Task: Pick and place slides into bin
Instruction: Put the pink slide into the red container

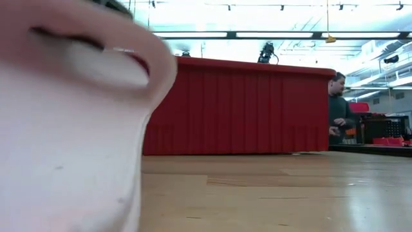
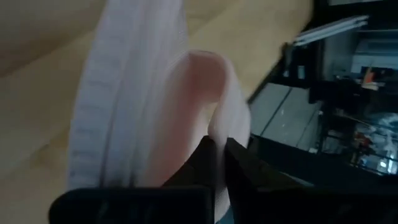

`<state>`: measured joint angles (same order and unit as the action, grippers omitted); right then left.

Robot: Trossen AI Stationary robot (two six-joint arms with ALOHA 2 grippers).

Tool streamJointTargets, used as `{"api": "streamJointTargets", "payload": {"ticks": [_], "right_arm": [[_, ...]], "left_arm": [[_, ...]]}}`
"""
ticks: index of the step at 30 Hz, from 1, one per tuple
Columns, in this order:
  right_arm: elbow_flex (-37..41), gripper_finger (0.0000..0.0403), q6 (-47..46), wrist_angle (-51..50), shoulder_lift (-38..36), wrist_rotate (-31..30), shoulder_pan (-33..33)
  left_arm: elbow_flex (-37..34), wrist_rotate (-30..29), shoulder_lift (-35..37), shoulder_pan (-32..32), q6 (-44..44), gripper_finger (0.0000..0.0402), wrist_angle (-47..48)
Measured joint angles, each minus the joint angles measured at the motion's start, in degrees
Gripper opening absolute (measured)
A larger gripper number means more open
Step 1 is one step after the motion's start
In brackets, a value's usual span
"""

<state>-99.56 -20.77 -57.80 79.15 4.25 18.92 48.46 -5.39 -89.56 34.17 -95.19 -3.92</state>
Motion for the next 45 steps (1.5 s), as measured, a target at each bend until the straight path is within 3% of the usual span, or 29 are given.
{"api": "streamJointTargets", "payload": {"ticks": [9,13,17,24,29,33,36,41,45], "right_arm": [[0.0,0.0148,0.0,0.0,0.0,0.0,0.0],[0.0,0.0148,-0.4,0.0,0.0,0.0,0.0],[0.0,0.0148,-4.4,-0.7,0.0,1.0,0.1],[0.0,0.0148,-6.9,-5.9,0.0,1.8,4.9],[0.0,0.0148,-8.9,-5.8,0.0,-1.5,9.4],[0.0,0.0148,-10.5,-5.8,0.0,-6.4,12.2],[0.0,0.0148,-12.6,-5.8,0.0,-12.1,13.5],[0.0,0.0148,-16.7,-5.9,0.0,-21.1,13.9],[0.0,0.0148,-16.7,-6.0,0.0,-22.6,13.9]], "left_arm": [[11.5,-1.9,-0.1,-2.8,10.0,0.0018,4.7],[20.5,-3.7,-0.1,-5.4,15.8,0.0018,16.2],[30.7,-9.0,-0.1,-9.0,21.4,0.0017,30.7],[48.0,-20.1,-0.1,-20.2,33.7,0.0017,44.7],[55.1,-21.2,0.0,-32.5,45.1,0.0017,44.9],[55.0,-20.5,0.0,-42.8,45.4,0.0017,45.2],[52.5,-16.8,-0.5,-49.3,42.1,0.0017,45.3],[44.7,-7.1,-3.1,-56.6,39.6,0.0017,43.0],[37.6,2.5,-4.8,-59.7,42.0,0.0017,32.9]]}}
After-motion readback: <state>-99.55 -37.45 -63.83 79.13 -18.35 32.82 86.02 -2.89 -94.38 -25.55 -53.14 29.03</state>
